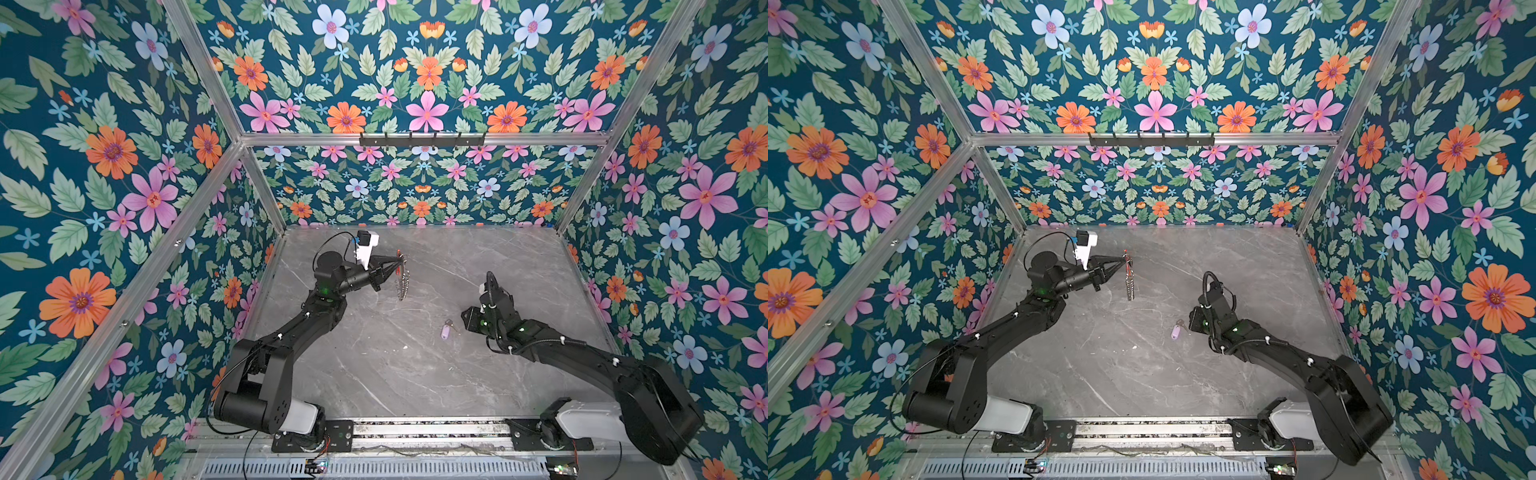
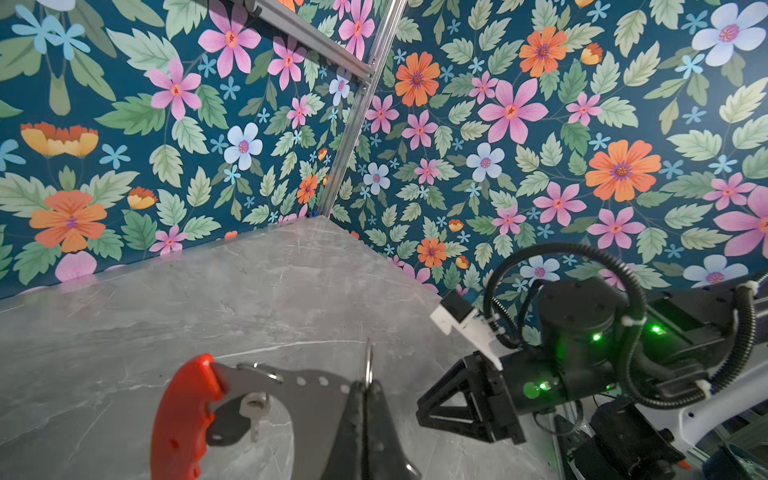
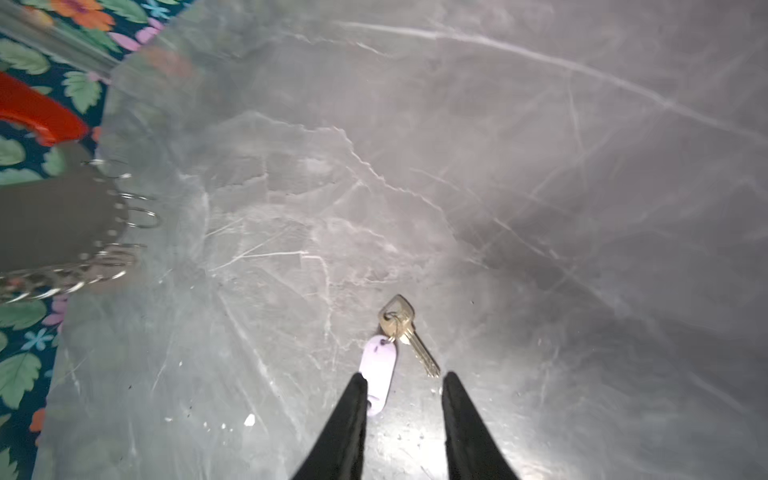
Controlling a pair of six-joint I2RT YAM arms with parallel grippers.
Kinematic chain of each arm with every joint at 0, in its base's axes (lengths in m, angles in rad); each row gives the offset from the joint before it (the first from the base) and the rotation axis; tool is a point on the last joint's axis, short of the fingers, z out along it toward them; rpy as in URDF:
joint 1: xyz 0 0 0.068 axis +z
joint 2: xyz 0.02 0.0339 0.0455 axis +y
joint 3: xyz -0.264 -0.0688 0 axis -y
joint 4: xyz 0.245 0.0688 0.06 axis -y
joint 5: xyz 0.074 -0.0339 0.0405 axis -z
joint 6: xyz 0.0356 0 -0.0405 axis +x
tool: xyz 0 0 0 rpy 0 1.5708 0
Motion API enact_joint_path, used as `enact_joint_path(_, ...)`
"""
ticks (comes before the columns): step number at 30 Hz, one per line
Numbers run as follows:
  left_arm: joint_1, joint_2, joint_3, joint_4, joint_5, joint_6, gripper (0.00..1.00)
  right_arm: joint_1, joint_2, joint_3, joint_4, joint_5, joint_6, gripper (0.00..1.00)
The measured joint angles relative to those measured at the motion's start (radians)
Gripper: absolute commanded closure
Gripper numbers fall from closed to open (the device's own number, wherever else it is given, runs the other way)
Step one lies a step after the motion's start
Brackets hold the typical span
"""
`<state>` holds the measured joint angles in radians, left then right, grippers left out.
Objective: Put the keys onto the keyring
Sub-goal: 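Hold the keyring with the left gripper while the right gripper reaches to the lilac-tag key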
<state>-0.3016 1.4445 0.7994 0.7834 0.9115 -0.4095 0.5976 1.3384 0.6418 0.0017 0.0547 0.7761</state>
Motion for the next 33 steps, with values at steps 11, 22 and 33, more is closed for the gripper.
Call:
enact_joint_path(11, -0.006, -0.005, 0.0, 0.0, 0.004, -0.004, 1.0, 0.106, 0.26, 0.215, -0.104, 0.061, 0.302, 0.73)
enact_joint_path(22, -0.007, -0.007, 0.001, 0.0, 0.008, -0.004, 1.0, 0.118, 0.31, 0.261, -0.179, 0.102, 0.349, 0.75)
enact_joint_path(33, -0.008, -0.007, 0.003, 0.001, 0.028, -0.009, 1.0, 0.119, 0.374, 0.275, -0.195, 0.105, 0.364, 0.76)
